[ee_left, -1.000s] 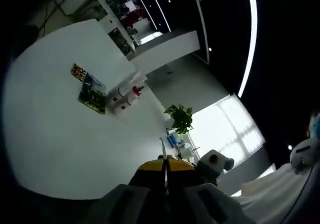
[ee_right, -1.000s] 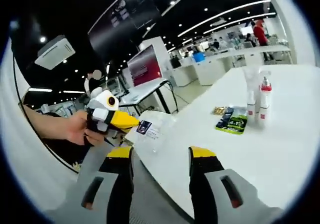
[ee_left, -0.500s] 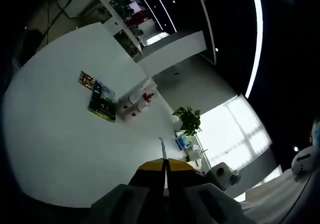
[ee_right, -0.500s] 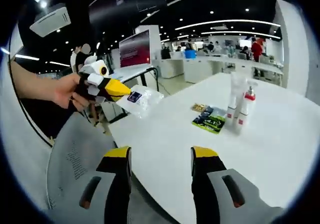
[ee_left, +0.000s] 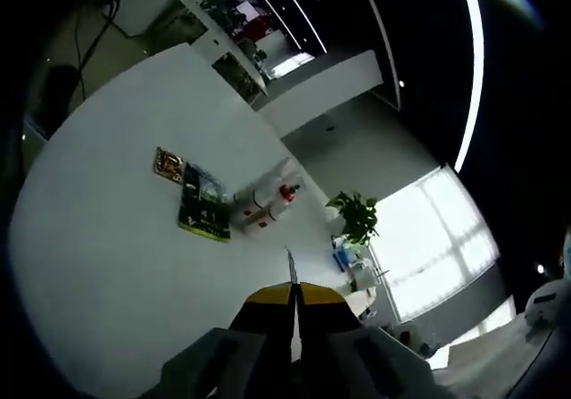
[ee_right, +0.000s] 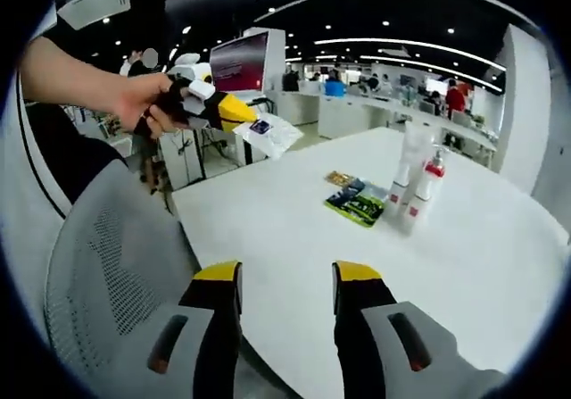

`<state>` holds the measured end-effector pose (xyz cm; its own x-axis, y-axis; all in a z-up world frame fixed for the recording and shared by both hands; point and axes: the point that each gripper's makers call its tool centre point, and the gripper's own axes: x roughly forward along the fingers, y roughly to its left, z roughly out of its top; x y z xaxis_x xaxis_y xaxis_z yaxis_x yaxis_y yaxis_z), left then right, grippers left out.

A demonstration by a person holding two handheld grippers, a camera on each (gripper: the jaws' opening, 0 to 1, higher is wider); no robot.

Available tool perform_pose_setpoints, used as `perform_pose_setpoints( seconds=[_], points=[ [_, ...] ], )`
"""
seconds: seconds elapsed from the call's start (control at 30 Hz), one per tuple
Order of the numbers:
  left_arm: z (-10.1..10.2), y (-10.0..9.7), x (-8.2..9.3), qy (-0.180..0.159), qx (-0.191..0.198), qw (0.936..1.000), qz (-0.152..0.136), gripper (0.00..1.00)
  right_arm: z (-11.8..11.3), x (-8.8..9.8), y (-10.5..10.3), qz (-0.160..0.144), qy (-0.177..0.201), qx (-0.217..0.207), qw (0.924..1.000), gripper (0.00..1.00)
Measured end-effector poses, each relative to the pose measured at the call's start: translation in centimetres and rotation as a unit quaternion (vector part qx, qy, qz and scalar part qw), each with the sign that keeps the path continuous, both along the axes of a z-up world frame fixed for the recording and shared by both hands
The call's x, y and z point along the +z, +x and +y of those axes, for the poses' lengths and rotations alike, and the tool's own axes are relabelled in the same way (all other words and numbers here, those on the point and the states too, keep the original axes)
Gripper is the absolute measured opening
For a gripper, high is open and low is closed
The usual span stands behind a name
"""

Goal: Arrange the skincare products in the storage area until every visible bottle or jar stands upright without overlapping.

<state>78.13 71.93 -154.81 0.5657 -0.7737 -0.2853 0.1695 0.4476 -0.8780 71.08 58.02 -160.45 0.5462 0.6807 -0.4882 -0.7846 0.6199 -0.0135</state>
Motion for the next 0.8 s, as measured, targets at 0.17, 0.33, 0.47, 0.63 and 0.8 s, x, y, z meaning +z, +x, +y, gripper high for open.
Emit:
perform_pose_setpoints(
  seconds=[0.17,0.33,0.47,0.63,0.8],
  points=[
    [0.6,1.7,-0.8,0.013,0.0,0.9998,0.013,0.01,-0.8,-0.2,0.7,0.008,0.003,-0.019,0.9998,0.4],
    [1.3,4.0,-2.0,0.025,-0.002,0.9992,0.03,0.01,-1.0,-0.2,0.7,0.008,0.003,-0.024,0.9997,0.4],
    [1.5,5.3,-3.3,0.037,-0.008,0.9981,0.049,0.01,-1.2,-0.6,0.8,0.014,-0.002,-0.029,0.9995,0.39],
    [1.8,6.5,-5.5,0.068,-0.031,0.9948,0.07,0.01,-1.5,-0.7,1.0,0.017,-0.004,-0.036,0.9992,0.37],
    [2.0,7.8,-6.2,0.081,-0.039,0.9933,0.073,0.01,-1.5,-0.9,1.0,0.021,-0.008,-0.036,0.9991,0.37]
  ],
)
